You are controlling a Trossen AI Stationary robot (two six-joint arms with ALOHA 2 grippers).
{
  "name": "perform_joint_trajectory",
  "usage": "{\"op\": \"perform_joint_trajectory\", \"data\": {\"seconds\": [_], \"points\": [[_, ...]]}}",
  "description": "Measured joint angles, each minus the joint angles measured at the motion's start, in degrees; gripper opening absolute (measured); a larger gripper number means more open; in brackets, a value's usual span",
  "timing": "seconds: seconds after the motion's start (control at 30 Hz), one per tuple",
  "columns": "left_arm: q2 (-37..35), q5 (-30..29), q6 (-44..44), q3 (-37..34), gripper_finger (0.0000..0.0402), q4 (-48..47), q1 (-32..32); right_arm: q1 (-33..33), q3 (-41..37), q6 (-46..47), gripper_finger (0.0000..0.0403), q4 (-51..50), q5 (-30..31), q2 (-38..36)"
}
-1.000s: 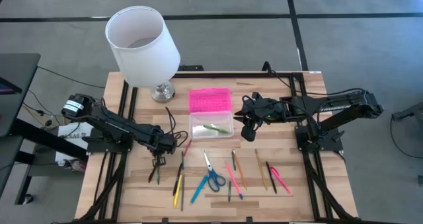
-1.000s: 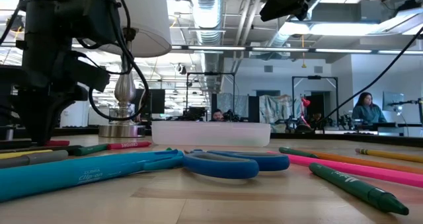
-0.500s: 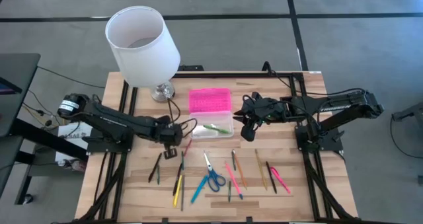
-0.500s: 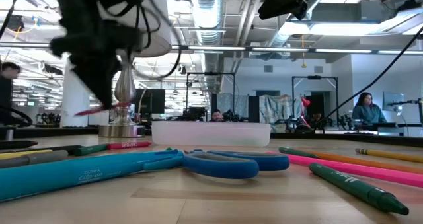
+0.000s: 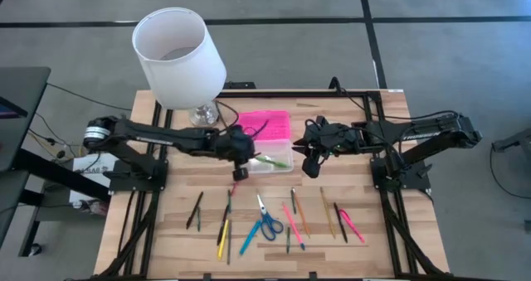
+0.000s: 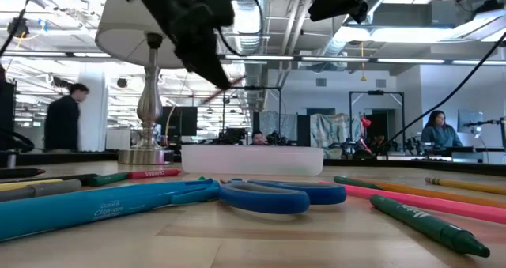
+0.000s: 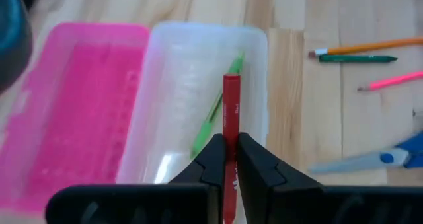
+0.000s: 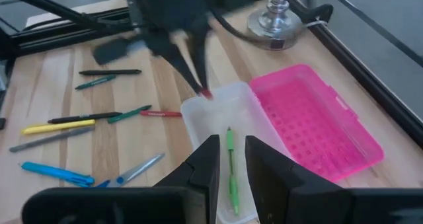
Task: Pick & place school supplies into a supply box
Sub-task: Put the left red crayon into the supply box
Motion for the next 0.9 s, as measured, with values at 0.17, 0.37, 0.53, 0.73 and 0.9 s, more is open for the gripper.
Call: {"op": "perform_joint_trajectory", "data": {"seconds": [0.17,0.37,0.53,0.73,0.9], "points": [[8.7,2.7,1.2,4.1,0.0013,-0.5,2.7,1.5,0.0,0.0,0.0066,-0.8,-0.1,0.0],[15.0,2.3,1.2,8.7,0.0013,-3.2,4.3,3.4,0.0,2.0,0.0066,-2.6,0.0,0.0],[15.8,-1.6,3.6,10.7,0.0013,-3.8,5.0,4.7,0.0,4.1,0.0066,-4.7,0.0,0.0],[15.8,-2.5,4.2,10.8,0.0037,-6.8,7.3,5.4,0.0,5.4,0.0066,-5.7,0.0,0.0],[15.8,0.3,4.2,10.8,0.0092,-7.5,9.0,5.4,0.0,7.4,0.0066,-7.9,0.0,0.0]]}}
